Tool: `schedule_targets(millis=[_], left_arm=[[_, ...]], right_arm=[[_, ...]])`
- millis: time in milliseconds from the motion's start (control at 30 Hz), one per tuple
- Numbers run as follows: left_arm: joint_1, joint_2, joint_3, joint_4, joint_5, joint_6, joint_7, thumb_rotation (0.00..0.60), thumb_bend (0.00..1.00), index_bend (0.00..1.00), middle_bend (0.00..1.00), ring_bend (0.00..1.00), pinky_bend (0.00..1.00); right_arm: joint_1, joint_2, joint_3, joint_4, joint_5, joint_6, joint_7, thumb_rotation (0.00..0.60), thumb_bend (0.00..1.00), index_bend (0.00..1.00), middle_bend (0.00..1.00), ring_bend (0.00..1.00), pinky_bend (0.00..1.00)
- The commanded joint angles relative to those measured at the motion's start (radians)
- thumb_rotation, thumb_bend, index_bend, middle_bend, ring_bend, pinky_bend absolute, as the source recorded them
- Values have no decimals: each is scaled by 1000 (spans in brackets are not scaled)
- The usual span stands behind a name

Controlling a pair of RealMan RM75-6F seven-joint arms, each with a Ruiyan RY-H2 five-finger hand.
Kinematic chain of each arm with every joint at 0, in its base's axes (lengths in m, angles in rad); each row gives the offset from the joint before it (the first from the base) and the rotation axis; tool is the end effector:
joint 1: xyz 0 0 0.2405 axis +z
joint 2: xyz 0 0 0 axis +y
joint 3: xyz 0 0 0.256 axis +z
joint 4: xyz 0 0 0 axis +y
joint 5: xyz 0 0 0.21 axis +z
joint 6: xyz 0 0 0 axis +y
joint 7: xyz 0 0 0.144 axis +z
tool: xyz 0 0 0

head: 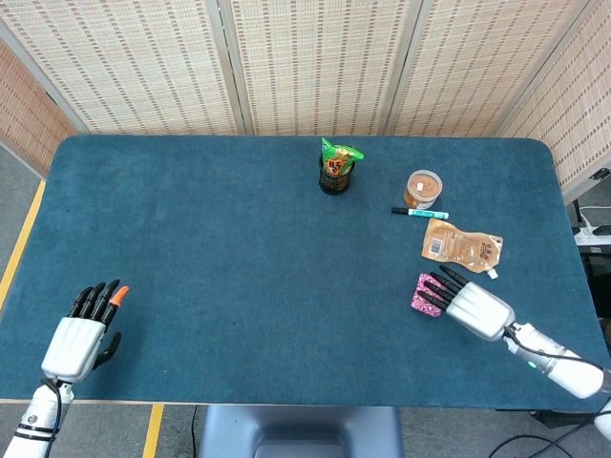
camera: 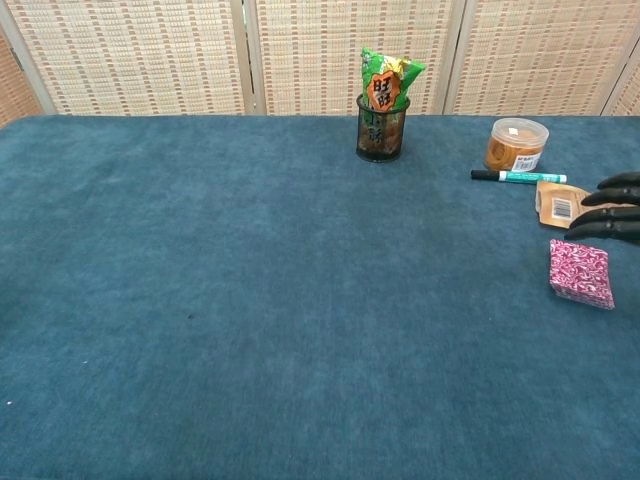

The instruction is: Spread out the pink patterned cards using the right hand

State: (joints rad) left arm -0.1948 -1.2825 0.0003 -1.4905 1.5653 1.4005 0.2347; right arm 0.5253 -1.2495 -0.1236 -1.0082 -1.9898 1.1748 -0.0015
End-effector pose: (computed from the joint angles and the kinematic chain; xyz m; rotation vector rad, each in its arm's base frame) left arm -0.2969 0.2032 0.0949 -1.6416 -0.7282 -0.7954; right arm -0.3170 -0.2868 0.0988 2.2973 -0.1829 0.5135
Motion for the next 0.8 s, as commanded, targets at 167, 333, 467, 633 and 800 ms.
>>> schedule_targets(millis=[167, 333, 467, 633, 800], left_arm=[[-3, -5, -3, 5, -4, -5, 3, 600, 448, 0, 0, 15, 104], [-4, -4, -5, 6, -13, -8, -2, 600, 448, 0, 0, 17, 106], [-6, -4, -4, 8, -13, -11, -5, 600, 448, 0, 0, 17, 108], [-7, -1, -6, 8, -16, -11, -9, 600, 447, 0, 0, 20, 109], [-8, -5, -5, 11, -18, -14, -5, 600, 448, 0, 0, 22, 109]], right_arm=[[35, -53, -7, 64, -1, -13, 21, 600, 146, 158, 140, 0, 0], [83, -106, -14, 110, -1, -54, 9, 600, 147, 205, 173, 0, 11], [97, -130, -15, 137, 16, -70, 1, 600, 147, 225, 186, 0, 23], [111, -150, -24, 154, 25, -71, -13, 600, 147, 225, 186, 0, 23], [114, -165, -28, 173, 42, -67, -21, 600, 147, 241, 201, 0, 30]])
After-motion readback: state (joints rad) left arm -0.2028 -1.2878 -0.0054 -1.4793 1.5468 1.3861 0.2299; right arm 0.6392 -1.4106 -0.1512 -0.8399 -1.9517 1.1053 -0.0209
